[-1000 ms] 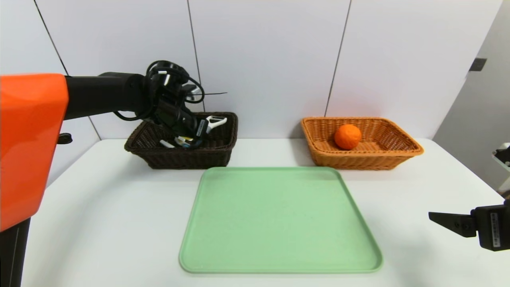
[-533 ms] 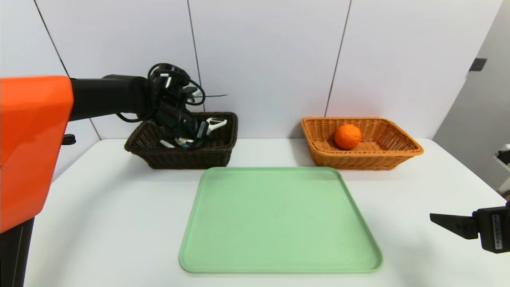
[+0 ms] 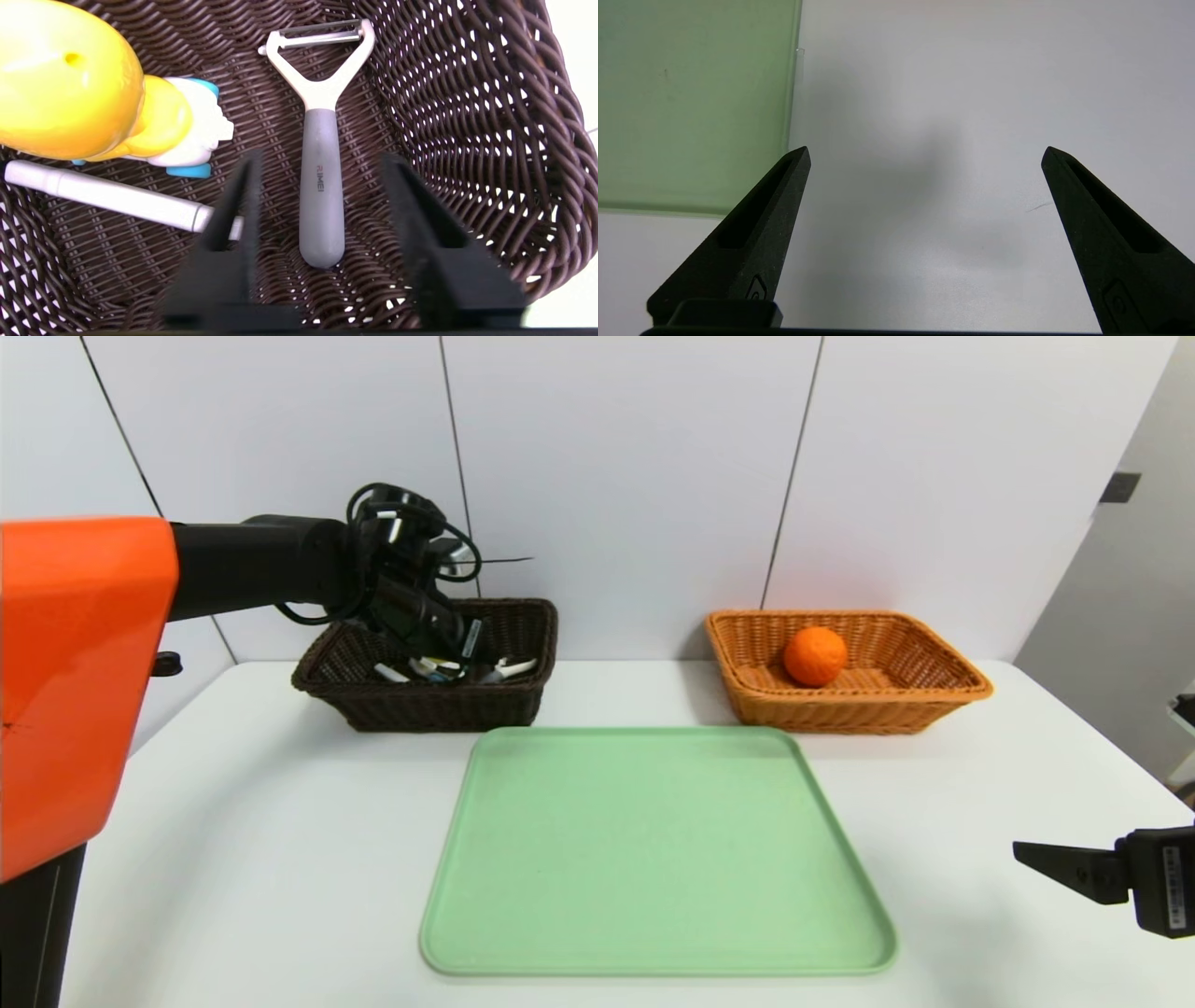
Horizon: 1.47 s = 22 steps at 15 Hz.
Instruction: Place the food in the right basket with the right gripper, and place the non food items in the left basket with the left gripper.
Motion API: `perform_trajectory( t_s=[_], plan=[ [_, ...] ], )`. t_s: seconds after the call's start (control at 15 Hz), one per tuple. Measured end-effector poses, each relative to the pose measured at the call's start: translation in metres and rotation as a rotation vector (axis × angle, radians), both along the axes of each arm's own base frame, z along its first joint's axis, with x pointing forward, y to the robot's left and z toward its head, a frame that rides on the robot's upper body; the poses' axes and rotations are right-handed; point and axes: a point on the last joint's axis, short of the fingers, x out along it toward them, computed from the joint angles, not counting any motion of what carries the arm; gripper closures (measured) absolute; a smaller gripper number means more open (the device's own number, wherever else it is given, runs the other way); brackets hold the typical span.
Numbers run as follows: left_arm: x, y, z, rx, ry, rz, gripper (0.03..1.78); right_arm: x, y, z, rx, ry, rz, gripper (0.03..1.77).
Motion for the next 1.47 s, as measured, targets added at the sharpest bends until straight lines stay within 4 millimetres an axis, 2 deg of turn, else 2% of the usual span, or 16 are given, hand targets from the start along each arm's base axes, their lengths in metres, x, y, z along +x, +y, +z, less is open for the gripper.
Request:
perform_trajectory(
  t_s=[0.2, 0.4, 0.53, 0.67, 0.73, 0.93, 1.07, 1.27, 1.47],
  plan=[
    [-0.005, 0.001, 0.015, -0.017, -0.046, 0.000, 0.61, -0.003, 0.000, 0.001, 0.006, -0.019, 0.003, 0.09],
    [-0.031, 0.005, 0.056, -0.050, -0.144, -0.003, 0.45, -0.003, 0.000, 0.007, 0.018, -0.045, 0.025, 0.09],
    [-0.066, 0.012, 0.085, -0.065, -0.172, -0.003, 0.37, -0.002, 0.002, 0.014, 0.059, -0.066, 0.077, 0.09],
    [-0.115, 0.024, 0.107, -0.071, -0.186, 0.006, 0.31, -0.002, 0.004, 0.019, 0.103, -0.079, 0.157, 0.09],
    [-0.143, 0.031, 0.112, -0.065, -0.187, 0.015, 0.29, -0.002, 0.005, 0.021, 0.114, -0.088, 0.188, 0.09],
    [-0.225, 0.056, 0.104, -0.032, -0.174, 0.062, 0.23, 0.005, 0.007, 0.029, 0.109, -0.107, 0.203, 0.09],
    [-0.276, 0.079, 0.091, -0.016, -0.185, 0.129, 0.20, 0.010, 0.007, 0.030, 0.106, -0.099, 0.201, 0.09],
    [-0.339, 0.109, 0.065, -0.006, -0.227, 0.274, 0.17, 0.013, 0.007, 0.026, 0.081, -0.080, 0.167, 0.09],
    [-0.388, 0.119, 0.038, -0.003, -0.276, 0.361, 0.15, 0.006, 0.005, 0.027, 0.061, -0.095, 0.141, 0.09]
  ],
)
